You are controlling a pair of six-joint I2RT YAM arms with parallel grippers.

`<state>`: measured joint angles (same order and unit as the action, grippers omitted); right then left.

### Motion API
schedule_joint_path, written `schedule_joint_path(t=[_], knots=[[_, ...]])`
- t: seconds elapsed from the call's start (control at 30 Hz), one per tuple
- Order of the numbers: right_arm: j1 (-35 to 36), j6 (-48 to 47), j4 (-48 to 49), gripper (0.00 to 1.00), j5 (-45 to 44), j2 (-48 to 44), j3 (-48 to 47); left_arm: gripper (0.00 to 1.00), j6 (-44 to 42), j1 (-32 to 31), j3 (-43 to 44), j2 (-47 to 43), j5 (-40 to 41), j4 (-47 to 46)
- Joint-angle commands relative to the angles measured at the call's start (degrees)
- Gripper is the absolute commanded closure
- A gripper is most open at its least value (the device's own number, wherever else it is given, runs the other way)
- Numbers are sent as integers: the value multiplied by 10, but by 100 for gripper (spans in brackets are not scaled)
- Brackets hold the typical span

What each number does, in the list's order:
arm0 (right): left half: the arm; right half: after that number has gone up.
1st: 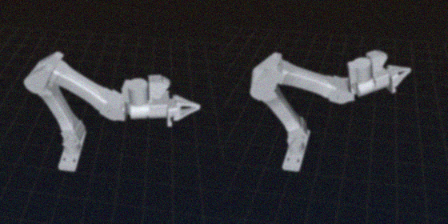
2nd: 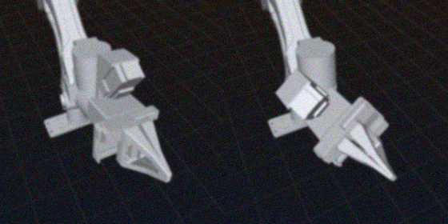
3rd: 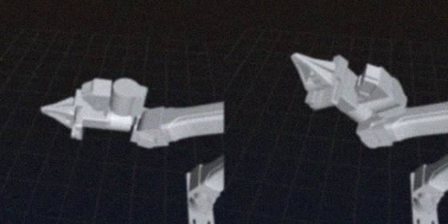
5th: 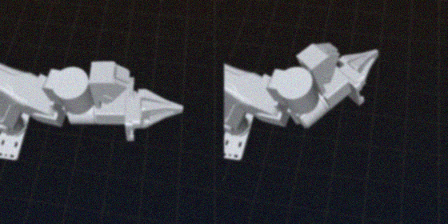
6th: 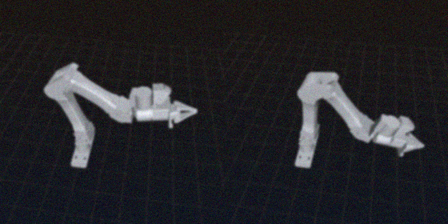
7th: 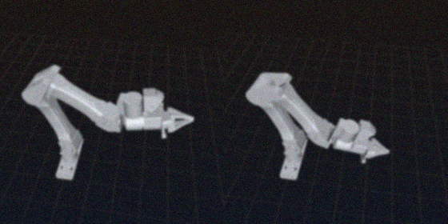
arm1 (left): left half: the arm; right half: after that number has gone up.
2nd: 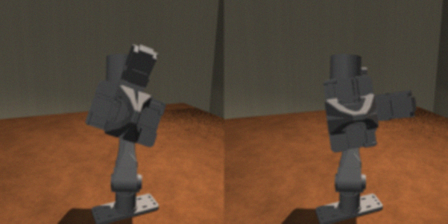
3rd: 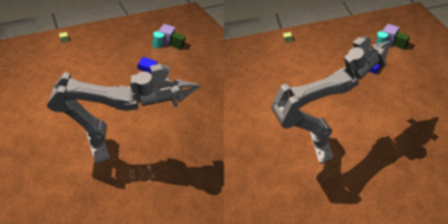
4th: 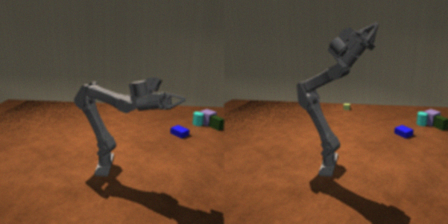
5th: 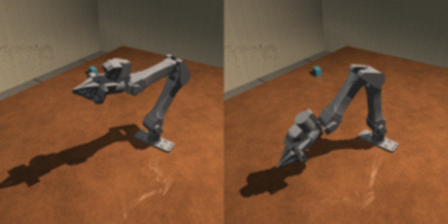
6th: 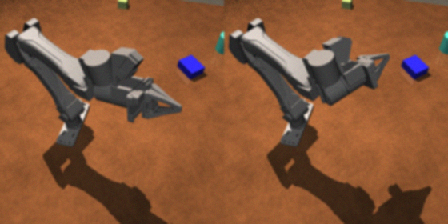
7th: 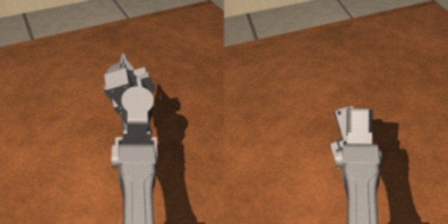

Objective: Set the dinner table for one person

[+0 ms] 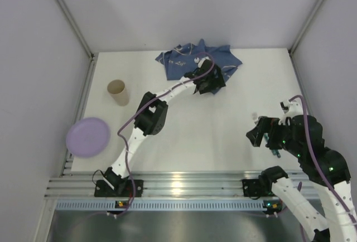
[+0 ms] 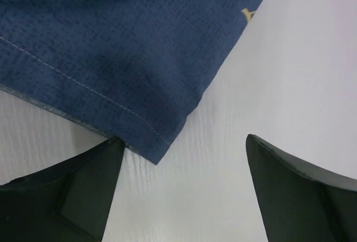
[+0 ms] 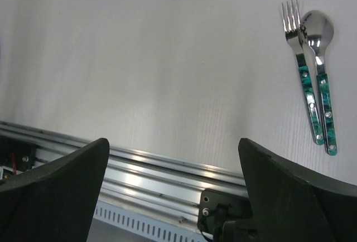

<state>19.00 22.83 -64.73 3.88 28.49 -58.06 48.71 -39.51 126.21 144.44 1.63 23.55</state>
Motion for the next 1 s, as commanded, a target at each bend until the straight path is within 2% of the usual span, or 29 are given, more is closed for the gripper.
schedule_joint_path(t=[0.0, 0.07, 0.1, 0.2, 0.23, 0.27, 0.4, 0.47, 0.53, 0.57, 0.6, 0.63, 0.67, 0.7, 0.77, 0.8, 0.97], knots=[[3, -15, -24, 0, -32, 6, -29, 5, 64, -3, 28, 38, 46, 55], [3, -15, -22, 0, -34, 17, -28, 16, 68, -2, 34, 53, 41, 47], [3, -16, -17, 0, -34, 21, -28, 34, 70, -1, 41, 68, 23, 43], [3, -20, -3, 0, -35, 44, -22, 76, 75, 1, 47, 86, -3, 36], [4, -22, 1, 0, -34, 49, -21, 97, 72, 1, 47, 92, -6, 37], [3, -24, 7, 0, -34, 55, -21, 100, 69, 2, 47, 92, -6, 40], [2, -34, 63, 0, -29, 102, -19, 100, 30, 13, 25, 69, -13, 66], [3, -32, 90, 0, -24, 126, -21, 100, 3, 18, -10, 21, -14, 76], [7, -28, 133, 0, -12, 169, -31, 100, -25, 22, -94, -33, 6, 103], [13, -17, 149, 0, -13, 183, -36, 100, -30, 23, -131, -101, 19, 110], [16, -12, 175, 0, -15, 215, -43, 100, -35, 22, -219, -138, 35, 115], [19, -6, 186, 0, -17, 230, -51, 100, -37, 23, -271, -178, 54, 108], [22, 4, 196, 0, -19, 248, -67, 100, -35, 23, -378, -226, 82, 104], [24, 5, 217, 0, -17, 280, -74, 100, -23, 26, -428, -308, 92, 100], [26, 11, 231, 0, -16, 313, -96, 100, -9, 29, -555, -391, 99, 94], [27, 13, 240, 0, -11, 348, -102, 100, -3, 29, -588, -458, 96, 94], [24, 39, 273, 3, -3, 463, -101, 100, 31, 28, -746, -584, 68, 103]])
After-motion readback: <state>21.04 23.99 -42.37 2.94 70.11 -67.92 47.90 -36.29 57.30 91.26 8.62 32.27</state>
